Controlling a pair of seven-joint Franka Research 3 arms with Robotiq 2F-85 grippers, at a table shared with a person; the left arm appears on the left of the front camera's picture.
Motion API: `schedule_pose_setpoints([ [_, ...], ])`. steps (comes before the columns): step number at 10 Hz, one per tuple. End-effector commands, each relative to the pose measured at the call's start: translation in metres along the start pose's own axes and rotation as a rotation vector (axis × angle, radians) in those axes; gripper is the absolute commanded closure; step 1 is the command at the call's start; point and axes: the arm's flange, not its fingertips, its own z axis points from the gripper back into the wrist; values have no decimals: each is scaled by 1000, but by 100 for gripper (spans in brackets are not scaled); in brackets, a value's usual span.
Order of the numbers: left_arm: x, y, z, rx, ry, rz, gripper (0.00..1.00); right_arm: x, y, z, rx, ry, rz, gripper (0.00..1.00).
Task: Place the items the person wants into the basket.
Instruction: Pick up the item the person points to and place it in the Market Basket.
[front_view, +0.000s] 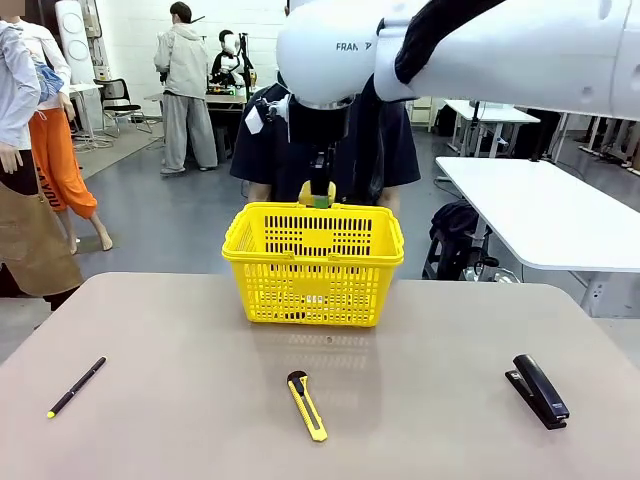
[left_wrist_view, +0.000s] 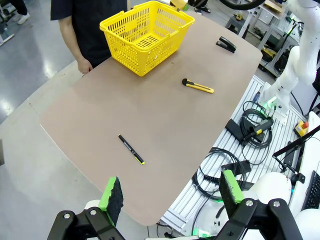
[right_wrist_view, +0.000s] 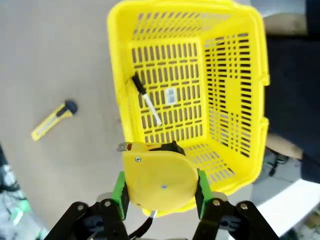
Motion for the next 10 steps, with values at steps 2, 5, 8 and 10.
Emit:
schedule_pose_setpoints([
  [2,-1,-1,1,-7,-15,-22,0,1,-11,-1,81,-16,-197,37],
  [5,-1,-1,1,-7,-15,-22,0,1,-4,-7,15,-11,-65,37],
  [8,-1,-1,1,-7,-15,-22,0,1,-4,-7,15,-11,-65,37],
  [10,-1,-1,1,-7,-15,-22,0,-1,-24,-21,66,2,-99,37],
])
